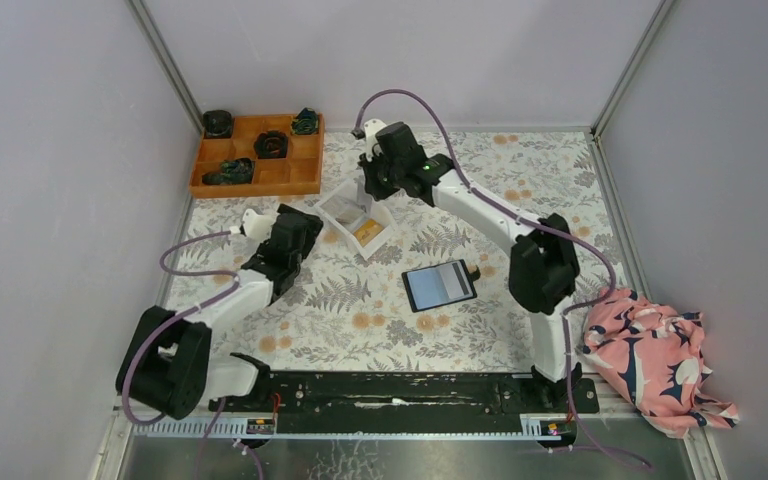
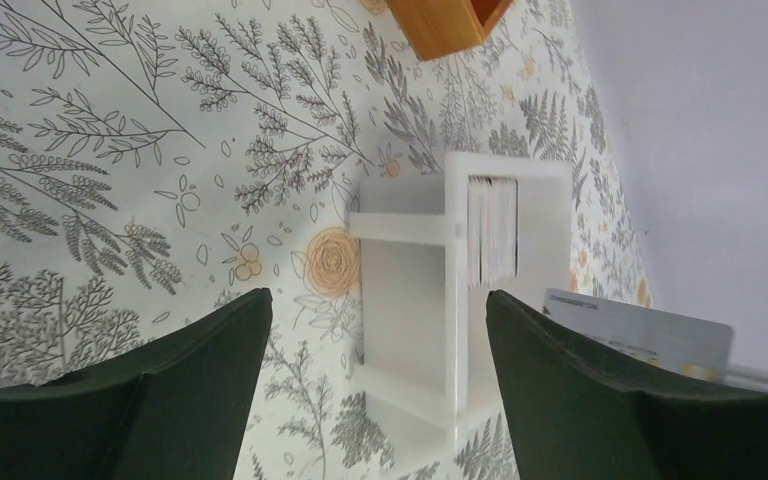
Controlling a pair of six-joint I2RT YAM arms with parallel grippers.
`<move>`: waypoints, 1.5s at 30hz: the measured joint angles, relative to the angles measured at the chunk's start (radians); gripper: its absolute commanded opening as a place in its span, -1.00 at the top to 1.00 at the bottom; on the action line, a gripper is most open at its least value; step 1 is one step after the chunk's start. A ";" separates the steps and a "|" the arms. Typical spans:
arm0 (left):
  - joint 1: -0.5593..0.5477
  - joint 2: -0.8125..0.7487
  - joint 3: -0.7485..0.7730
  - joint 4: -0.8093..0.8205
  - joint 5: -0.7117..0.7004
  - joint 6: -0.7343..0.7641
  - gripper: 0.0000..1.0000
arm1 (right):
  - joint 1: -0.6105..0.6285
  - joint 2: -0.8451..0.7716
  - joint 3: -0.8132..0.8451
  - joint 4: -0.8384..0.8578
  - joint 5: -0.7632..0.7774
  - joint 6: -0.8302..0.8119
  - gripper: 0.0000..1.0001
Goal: Put the credit cards into the card holder
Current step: Pick up the credit card from the storage box.
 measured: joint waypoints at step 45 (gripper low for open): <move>-0.168 -0.013 -0.517 1.307 1.074 0.430 -0.61 | 0.008 -0.935 -1.137 0.311 -0.451 0.363 1.00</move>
